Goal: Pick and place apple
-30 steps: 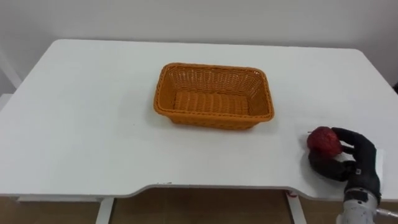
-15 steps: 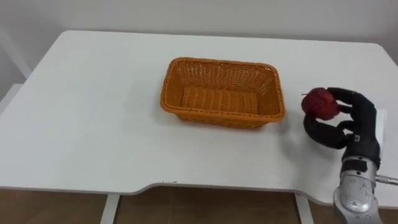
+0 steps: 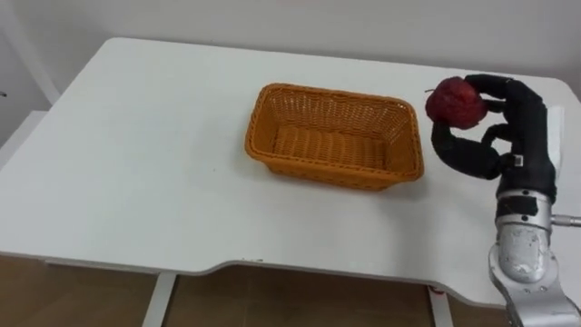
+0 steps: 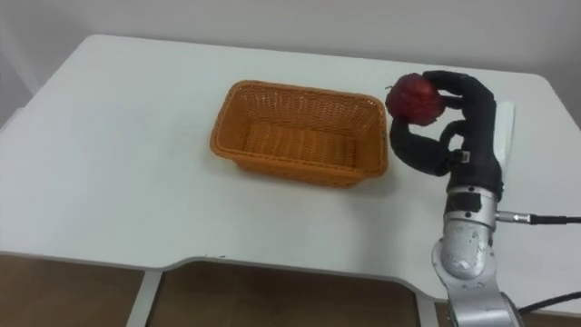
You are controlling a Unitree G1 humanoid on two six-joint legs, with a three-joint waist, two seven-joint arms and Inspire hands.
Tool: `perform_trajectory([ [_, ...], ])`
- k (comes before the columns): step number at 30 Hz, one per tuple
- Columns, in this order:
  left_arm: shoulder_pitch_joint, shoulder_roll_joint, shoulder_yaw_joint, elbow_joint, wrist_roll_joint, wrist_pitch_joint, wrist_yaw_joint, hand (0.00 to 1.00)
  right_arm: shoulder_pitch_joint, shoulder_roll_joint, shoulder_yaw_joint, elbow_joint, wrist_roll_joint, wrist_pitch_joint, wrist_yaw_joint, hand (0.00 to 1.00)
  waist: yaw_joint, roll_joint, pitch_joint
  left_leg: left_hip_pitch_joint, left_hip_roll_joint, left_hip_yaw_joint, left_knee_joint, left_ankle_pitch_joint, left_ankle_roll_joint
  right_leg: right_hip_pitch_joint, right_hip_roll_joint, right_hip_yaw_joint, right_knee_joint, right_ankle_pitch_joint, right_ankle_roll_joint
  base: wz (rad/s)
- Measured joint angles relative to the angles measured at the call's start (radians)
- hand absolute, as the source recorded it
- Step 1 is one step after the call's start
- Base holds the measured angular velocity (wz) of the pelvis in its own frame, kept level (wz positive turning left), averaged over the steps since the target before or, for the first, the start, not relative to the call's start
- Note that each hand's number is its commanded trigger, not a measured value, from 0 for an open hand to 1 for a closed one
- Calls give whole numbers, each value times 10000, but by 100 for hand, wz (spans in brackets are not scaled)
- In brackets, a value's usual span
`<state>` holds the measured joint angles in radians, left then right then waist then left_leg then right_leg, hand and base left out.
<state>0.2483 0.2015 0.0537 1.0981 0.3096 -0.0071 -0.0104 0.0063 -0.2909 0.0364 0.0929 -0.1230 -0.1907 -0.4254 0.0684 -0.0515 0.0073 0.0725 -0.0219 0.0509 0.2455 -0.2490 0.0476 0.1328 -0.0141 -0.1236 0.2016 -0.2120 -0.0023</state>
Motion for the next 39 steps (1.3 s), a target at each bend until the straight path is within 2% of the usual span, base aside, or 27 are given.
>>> perform_trajectory([
  [2, -30, 42, 8, 0, 21, 0, 3, 0, -91, -130, 240, -35, -8, 0, 209, 100, 67, -32, 3, -8, 65, -57, 26, 0, -2, 25, -11, -141, 0, 0, 0, 8],
  [3, -36, 44, 11, 2, 76, 0, 2, 0, -91, -150, 244, -35, -4, 4, 299, 86, 127, -39, 8, 4, 66, -57, 45, -1, -2, 38, -12, -142, -3, 0, 0, 6],
  [4, -72, 46, 13, 2, 134, 1, -5, 0, -97, -181, 258, -35, -6, 11, 491, 86, 222, -60, 10, 16, 67, -56, 84, 0, -2, 51, -11, -154, -8, 0, 0, 0],
  [5, -74, 45, 12, 3, 172, 2, -12, 0, -148, -203, 314, -35, -6, 39, 687, 0, 254, -82, 22, 20, 70, -57, 88, 0, -4, 56, -11, -157, -9, 0, 0, 0],
  [12, -93, 44, -4, -107, 170, 315, -195, 0, -651, -207, 615, -20, 82, 254, 1565, 0, 432, -133, 30, -7, 43, -134, 93, 1, -5, 142, -25, -296, -165, 1, -1, 5],
  [14, -88, 44, -3, -177, 172, 415, -299, 0, -716, -207, 613, -17, 77, 425, 1734, 0, 464, -131, 30, -11, 35, -249, 99, 1, -5, 177, -28, -403, -167, 1, -1, 12],
  [19, -93, 44, -2, -301, 192, 513, -440, 0, -729, -208, 621, -15, 75, 624, 2135, 0, 478, -123, 33, -20, -39, -314, 87, 2, -8, 203, -28, -468, -177, 1, -1, 6],
  [28, -156, 47, 6, -585, 342, 510, -649, 0, -727, -211, 646, 0, -44, 627, 2534, 0, 482, -75, 14, 22, -58, -315, 99, 3, -5, 258, -42, -456, -178, 1, -1, 0],
  [34, -33, 47, 35, -537, 405, 514, -676, 0, -723, -218, 595, 192, -42, 639, 2531, 0, 400, -93, 3, 34, -63, -359, 114, 8, -1, 280, -50, -455, -178, 1, 0, 0],
  [37, 156, 48, 43, -662, 593, 515, -666, 0, -719, -230, 461, 256, -43, 642, 2521, 0, 131, -125, -20, -72, -71, -390, 124, 8, 1, 248, -64, -474, -180, 1, 0, 8],
  [39, 226, 42, 139, -710, 769, 514, -633, 0, -610, -233, 43, 255, 5, 642, 2431, 0, 47, -112, -34, -54, -74, -378, 131, 16, 14, 266, -74, -446, -181, 1, 0, 3],
])
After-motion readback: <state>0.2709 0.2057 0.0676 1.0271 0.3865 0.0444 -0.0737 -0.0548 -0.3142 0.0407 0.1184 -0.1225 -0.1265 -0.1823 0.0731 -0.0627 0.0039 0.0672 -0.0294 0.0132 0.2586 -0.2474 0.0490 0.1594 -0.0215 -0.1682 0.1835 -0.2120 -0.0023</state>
